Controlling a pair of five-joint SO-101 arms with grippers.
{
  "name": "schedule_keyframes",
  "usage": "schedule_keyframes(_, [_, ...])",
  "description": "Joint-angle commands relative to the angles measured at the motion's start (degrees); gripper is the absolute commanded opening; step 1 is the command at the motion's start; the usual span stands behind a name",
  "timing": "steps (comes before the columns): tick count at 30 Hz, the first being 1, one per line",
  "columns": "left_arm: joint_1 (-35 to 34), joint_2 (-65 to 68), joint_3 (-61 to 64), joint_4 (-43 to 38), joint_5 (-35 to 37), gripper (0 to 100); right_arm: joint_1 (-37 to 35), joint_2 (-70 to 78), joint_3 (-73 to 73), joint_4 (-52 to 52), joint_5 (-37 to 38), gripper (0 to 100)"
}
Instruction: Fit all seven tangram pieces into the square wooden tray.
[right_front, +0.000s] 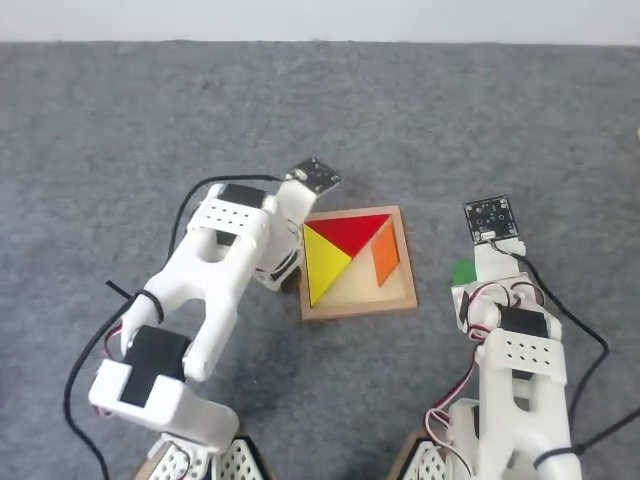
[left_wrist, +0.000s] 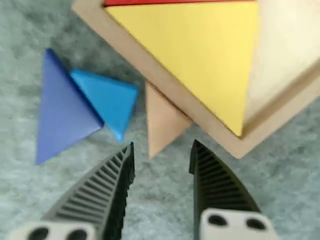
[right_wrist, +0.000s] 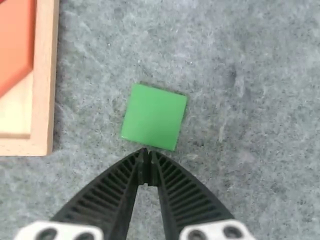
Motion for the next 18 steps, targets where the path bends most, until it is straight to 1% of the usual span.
schedule_keyframes(1, [2.81,-1.05,0.04,-0.88,-0.35,18,-0.31,-1.63,-0.44,-1.01,0.7,0.9])
schedule_keyframes(4, [4.13,-0.44,0.22,-1.58,-0.35,18,-0.31,-1.63,-0.44,-1.01,0.7,0.9])
schedule_keyframes(7, [3.69,-0.35,1.1,-4.48,-0.35,18,-0.31,-1.63,-0.44,-1.01,0.7,0.9])
schedule_keyframes(18, [3.69,-0.26,5.14,-8.53,-0.88,18,-0.31,-1.63,-0.44,-1.01,0.7,0.9])
